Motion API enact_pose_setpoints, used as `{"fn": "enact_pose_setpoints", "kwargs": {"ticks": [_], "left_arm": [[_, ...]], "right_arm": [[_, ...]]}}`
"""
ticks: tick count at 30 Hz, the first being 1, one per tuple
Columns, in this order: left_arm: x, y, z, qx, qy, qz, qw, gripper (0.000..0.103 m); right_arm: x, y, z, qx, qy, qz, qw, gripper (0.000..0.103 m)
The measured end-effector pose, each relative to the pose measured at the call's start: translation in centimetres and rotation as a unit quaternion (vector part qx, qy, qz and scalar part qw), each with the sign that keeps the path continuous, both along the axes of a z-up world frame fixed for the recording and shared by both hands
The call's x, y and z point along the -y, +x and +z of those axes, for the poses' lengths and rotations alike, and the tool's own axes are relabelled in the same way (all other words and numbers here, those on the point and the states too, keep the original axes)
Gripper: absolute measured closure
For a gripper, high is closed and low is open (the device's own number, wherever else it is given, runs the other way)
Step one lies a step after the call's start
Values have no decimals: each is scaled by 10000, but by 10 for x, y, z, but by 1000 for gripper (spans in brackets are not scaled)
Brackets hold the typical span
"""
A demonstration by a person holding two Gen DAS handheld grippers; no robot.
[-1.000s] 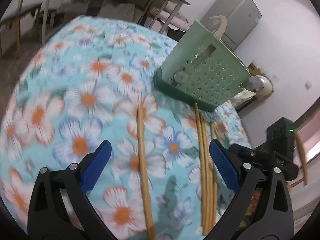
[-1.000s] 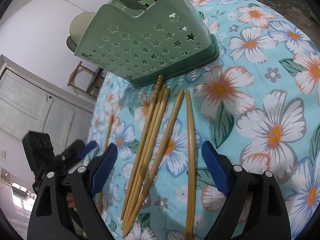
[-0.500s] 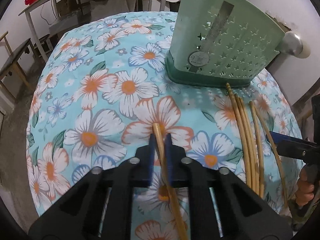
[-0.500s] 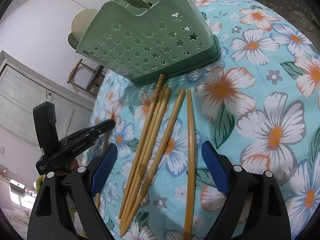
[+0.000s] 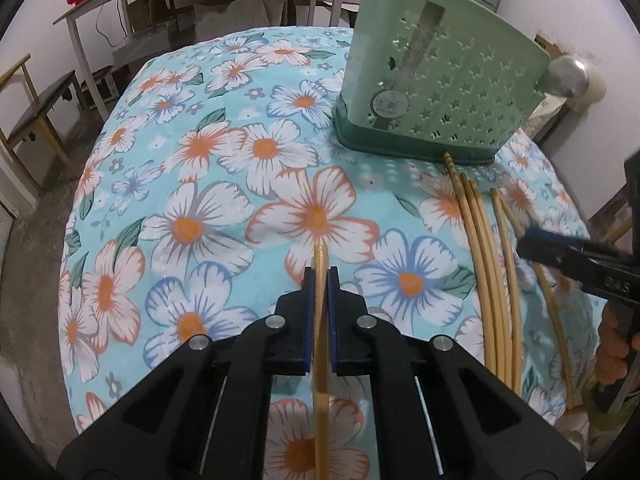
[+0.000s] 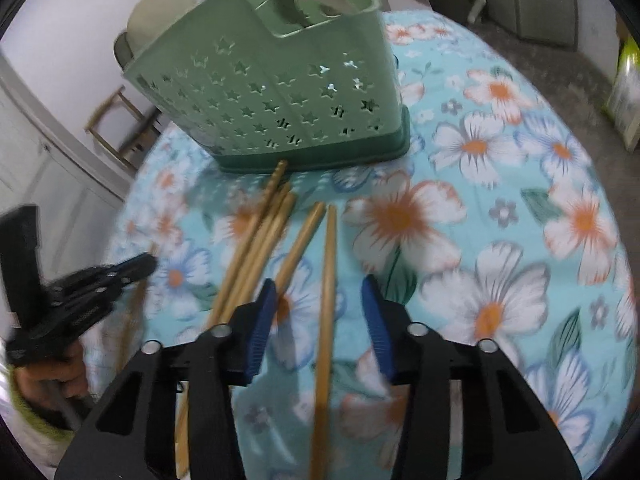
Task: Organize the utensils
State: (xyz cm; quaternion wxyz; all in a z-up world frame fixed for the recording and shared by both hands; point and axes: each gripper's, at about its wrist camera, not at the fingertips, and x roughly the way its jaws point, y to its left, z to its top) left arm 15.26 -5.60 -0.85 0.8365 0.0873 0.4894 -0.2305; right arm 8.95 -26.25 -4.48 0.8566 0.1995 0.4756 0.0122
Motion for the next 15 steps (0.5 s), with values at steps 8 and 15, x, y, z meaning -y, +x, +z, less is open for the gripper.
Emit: {"fn": "enact_pose_setpoints", "kwargs": {"ticks": [8, 15], "left_arm": [[12, -7, -5, 300, 479, -63, 9984, 98], [19, -10, -5, 393, 747, -69, 9964, 98]], "right_arm": [[-1, -2, 1, -65, -561, 23, 9984, 96], [6, -12, 1, -286, -445, 37, 9986, 96]]}}
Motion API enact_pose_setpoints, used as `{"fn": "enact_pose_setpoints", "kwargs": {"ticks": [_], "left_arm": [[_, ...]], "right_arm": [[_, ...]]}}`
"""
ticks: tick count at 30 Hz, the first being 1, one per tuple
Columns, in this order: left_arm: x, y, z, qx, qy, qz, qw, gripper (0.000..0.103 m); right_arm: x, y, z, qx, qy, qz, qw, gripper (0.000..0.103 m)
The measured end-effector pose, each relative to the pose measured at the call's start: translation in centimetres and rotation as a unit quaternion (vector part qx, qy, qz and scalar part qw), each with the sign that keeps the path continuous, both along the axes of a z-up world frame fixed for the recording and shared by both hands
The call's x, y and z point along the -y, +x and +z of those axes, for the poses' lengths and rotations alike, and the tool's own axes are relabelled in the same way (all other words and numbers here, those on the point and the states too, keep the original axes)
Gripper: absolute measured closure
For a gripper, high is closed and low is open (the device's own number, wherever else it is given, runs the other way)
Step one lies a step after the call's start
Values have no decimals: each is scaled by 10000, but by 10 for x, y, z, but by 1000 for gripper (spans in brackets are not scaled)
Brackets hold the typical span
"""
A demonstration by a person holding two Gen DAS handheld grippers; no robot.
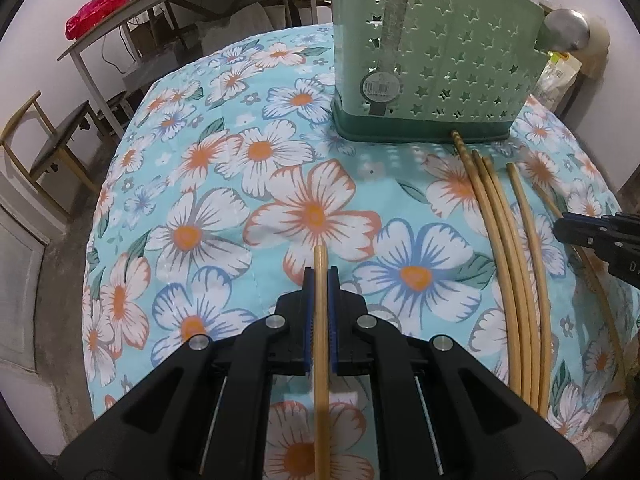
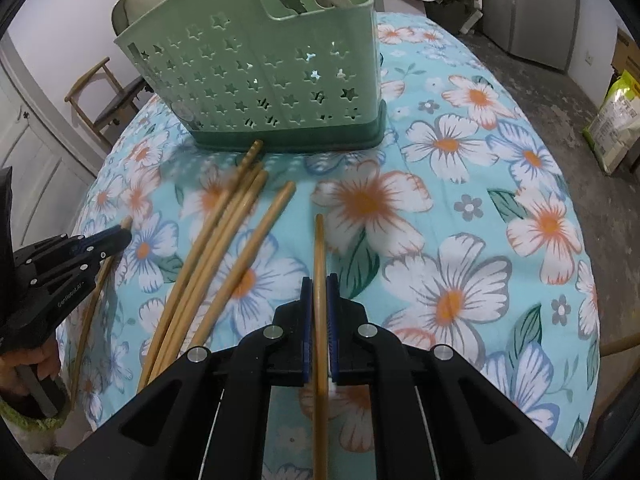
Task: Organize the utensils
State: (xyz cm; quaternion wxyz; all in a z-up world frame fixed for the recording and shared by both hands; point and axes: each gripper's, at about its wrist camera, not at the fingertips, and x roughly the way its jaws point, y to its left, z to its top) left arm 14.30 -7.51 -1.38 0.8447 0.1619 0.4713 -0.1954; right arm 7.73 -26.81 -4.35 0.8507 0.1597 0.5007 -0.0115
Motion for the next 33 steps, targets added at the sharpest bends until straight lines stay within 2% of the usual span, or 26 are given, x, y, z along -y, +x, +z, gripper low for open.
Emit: {"fn": "enact_pose_setpoints", "kwargs": {"ticks": [13, 26, 33], "left_arm": [[3, -1, 0, 32, 109, -15, 9999, 98], [4, -2, -1, 37, 140, -34, 9999, 98], [2, 2, -2, -115, -12, -69, 9999, 98]], "right_arm": [[-1, 18, -2, 4, -102, -19, 9999, 95], [-2, 17, -2, 18, -116, -22, 9999, 95], [-4, 22, -3, 11, -161, -24, 9999, 95]]}}
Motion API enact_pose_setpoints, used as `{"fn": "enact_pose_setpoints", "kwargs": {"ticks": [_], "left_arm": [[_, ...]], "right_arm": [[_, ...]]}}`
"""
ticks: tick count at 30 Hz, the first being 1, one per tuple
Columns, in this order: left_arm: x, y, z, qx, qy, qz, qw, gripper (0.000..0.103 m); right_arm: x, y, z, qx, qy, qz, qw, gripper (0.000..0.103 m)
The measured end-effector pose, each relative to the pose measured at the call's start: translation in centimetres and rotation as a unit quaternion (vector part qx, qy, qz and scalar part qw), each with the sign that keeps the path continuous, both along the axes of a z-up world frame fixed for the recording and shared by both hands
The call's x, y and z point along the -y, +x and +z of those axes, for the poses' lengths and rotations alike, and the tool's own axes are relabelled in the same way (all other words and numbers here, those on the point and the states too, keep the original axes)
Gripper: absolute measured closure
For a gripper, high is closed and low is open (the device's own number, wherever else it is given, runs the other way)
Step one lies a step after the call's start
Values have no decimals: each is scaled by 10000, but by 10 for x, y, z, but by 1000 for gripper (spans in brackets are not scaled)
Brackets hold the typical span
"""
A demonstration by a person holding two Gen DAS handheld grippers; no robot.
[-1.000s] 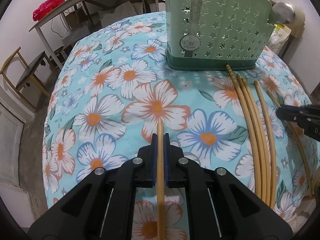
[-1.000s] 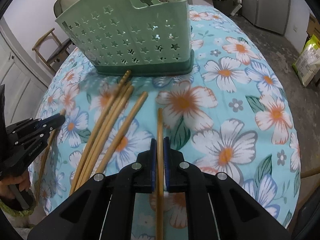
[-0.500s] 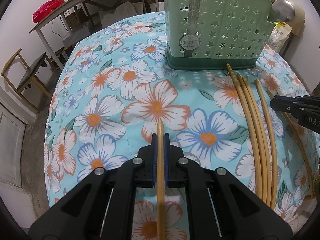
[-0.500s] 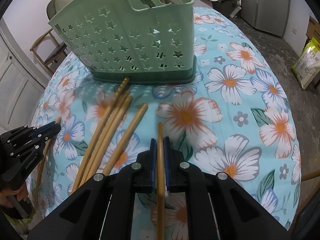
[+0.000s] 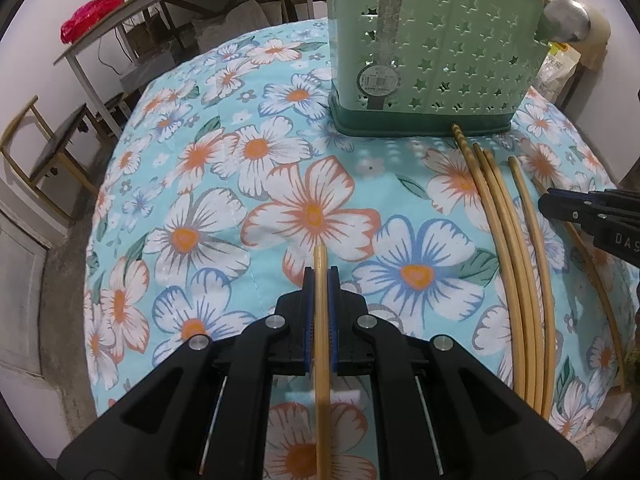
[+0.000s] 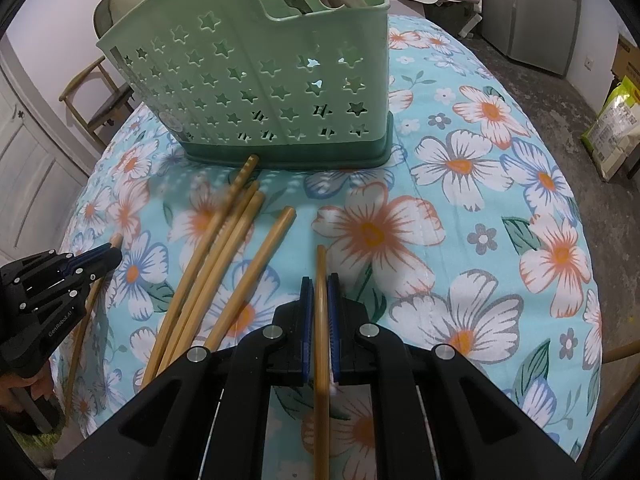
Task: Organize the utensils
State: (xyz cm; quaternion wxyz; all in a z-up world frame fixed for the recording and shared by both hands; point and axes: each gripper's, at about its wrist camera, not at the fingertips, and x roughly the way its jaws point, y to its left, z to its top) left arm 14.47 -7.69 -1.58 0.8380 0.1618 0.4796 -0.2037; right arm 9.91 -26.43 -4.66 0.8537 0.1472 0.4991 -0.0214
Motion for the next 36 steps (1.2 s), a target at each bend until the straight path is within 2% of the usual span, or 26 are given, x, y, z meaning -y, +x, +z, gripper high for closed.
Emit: {"fn": "enact_pose_setpoints", "kwargs": {"ticks": [7, 12, 20, 29, 32, 33, 36], "left_arm": [[-13, 18, -1, -387, -496, 53, 9980, 98], [-20, 23, 9, -444, -898, 163, 9948, 98], [-44, 25, 52, -467, -1937, 287, 9795, 98], [-56, 23, 96, -314, -2449, 137, 9689, 98], [-53, 19, 111, -132, -2489, 15, 9684, 98], [-36, 15, 117, -77, -2495, -20, 9683, 98], [-34, 15, 134, 100, -2623, -124, 9648, 98]], "right_arm": [[-4, 3, 0, 17, -46, -21, 10000, 95], [-2, 2, -1, 45, -34, -17, 10000, 95], [2, -1, -2, 84, 18, -10, 10000, 95], [6, -5, -2, 121, 70, -7, 9999, 95], [7, -6, -2, 128, 74, -1, 9999, 95], [7, -7, -2, 130, 74, 1, 9999, 95], [7, -7, -2, 132, 78, -1, 9999, 95]]}}
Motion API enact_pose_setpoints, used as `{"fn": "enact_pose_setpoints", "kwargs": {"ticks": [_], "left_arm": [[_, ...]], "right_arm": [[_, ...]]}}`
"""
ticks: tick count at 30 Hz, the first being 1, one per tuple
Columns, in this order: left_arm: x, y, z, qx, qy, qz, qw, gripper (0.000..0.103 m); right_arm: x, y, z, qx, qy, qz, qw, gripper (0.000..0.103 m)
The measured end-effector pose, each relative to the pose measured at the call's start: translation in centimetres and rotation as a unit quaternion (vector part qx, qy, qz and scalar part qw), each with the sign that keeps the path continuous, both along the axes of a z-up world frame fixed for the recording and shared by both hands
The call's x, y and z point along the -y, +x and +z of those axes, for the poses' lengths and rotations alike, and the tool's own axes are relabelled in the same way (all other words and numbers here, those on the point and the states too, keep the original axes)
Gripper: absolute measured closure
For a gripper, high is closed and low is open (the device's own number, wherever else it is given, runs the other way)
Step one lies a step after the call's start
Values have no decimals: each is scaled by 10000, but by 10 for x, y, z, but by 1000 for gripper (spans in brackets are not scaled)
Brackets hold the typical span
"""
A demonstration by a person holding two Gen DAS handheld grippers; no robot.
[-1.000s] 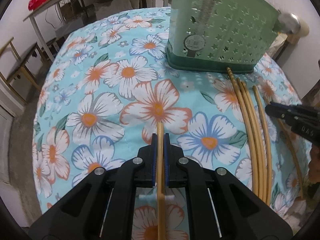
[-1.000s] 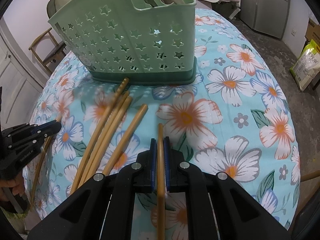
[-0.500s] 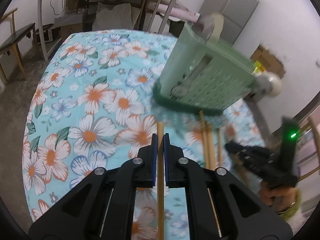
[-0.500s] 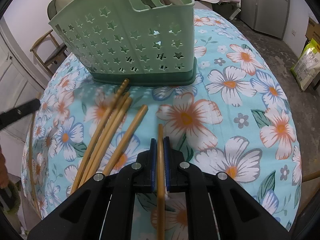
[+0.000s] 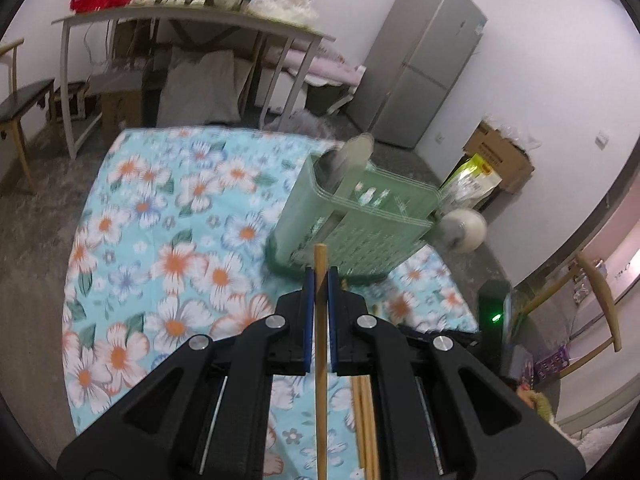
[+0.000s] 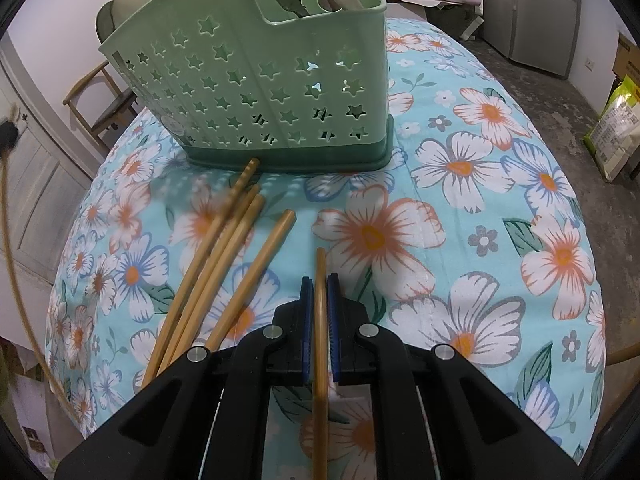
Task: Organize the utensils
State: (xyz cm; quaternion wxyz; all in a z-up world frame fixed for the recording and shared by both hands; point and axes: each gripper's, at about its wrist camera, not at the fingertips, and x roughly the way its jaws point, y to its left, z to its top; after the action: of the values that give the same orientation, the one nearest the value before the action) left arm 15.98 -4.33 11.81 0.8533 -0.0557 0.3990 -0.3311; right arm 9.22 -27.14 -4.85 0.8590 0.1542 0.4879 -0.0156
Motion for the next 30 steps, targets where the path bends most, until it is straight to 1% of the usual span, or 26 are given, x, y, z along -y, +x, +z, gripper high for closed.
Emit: {"fn": "enact_pose_setpoints", "kwargs": {"ticks": [2, 5, 9, 11, 17, 20, 21, 23, 27, 30], "left_arm": [[2, 0, 13, 135, -134, -21, 9998, 98], [5, 1, 38, 462, -360, -68, 9983, 98], [12, 8, 72, 962, -683, -77, 9930, 98], [18, 14, 91, 1253, -944, -86, 9876, 98], [45, 30, 125, 2059, -1346, 36, 9693, 98], [60, 36, 134, 2312, -1456, 118, 9619, 98], [68, 40, 137, 2437, -1523, 137, 9577, 98], [82, 47, 138, 2537, -1559, 191, 9544, 98], [108, 60, 130, 2723, -1375, 387, 9515, 98], [128, 69, 113, 2839, -1168, 517, 9503, 98]], "right_arm": [[0, 0, 0, 5, 11, -4, 10000, 95], [0, 0, 0, 8, 7, -6, 10000, 95], [1, -1, 0, 12, 14, -11, 10000, 95], [0, -1, 0, 12, 28, -21, 10000, 95], [1, -1, 0, 9, 47, -35, 10000, 95], [2, -1, 0, 6, 65, -44, 10000, 95], [2, -1, 0, 6, 70, -47, 10000, 95], [2, -1, 0, 11, 85, -51, 9999, 95], [3, -2, -1, 35, 134, -70, 9999, 95], [4, -3, -1, 42, 179, -84, 9998, 95]]}}
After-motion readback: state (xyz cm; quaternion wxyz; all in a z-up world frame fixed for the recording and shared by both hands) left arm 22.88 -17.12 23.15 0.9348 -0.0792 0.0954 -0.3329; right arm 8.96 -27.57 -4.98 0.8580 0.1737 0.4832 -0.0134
